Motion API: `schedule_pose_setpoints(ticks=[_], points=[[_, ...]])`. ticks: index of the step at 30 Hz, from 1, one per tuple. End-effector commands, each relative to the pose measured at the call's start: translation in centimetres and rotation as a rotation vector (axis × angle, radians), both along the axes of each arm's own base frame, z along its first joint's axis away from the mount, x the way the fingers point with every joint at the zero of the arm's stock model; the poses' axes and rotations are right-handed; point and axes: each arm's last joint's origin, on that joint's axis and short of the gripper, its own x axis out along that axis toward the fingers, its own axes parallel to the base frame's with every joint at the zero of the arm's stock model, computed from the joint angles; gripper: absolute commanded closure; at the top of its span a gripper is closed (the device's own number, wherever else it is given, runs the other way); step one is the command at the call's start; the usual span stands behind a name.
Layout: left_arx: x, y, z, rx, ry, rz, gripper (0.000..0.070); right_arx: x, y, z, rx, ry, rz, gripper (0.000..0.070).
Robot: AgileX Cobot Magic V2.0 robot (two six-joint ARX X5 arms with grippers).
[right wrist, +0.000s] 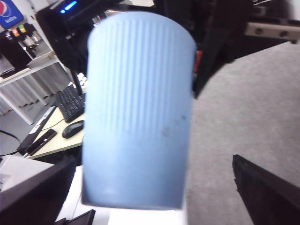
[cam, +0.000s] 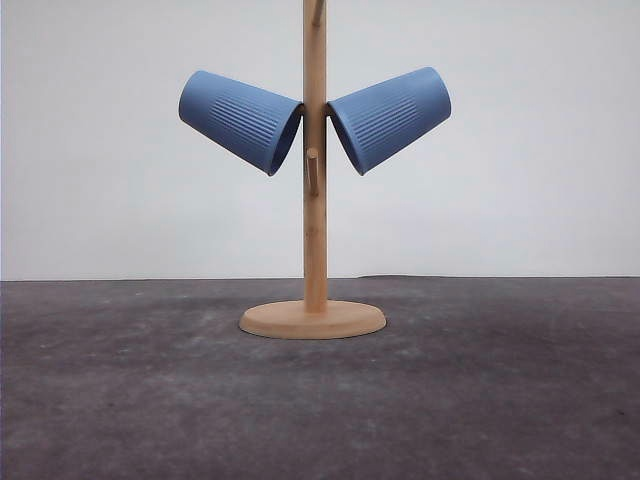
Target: Place three cups
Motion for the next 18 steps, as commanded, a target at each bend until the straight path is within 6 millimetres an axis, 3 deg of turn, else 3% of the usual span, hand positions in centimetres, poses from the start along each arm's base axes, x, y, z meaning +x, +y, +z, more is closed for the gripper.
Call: schedule_pose_setpoints(ticks=[1, 6, 12, 16, 18], points=[[0.2, -0.3, 0.4, -0.015, -0.019, -0.016, 0.0691, 0.1, 0.4, 0.2, -0.001, 0.021, 0.008, 0.0039], [0.2, -0.3, 0.4, -0.015, -0.019, -0.017, 0.0691, 0.1, 1.2, 0.0, -0.006, 0.026, 0.037, 0.0140], [0.2, -0.3, 0.4, -0.012, -0.012, -0.017, 0.0691, 0.1, 1.7, -0.1, -0.005, 0.022, 0.057, 0.0369], [0.2, -0.3, 0.4, -0.011, -0.010, -0.017, 0.0689, 0.1, 1.8, -0.1, -0.007, 0.026, 0.059, 0.0442], [0.2, -0.3, 0.4, -0.009, -0.006, -0.016, 0.0675, 0.0, 1.8, -0.2, -0.009, 0.030, 0.059, 0.0446]])
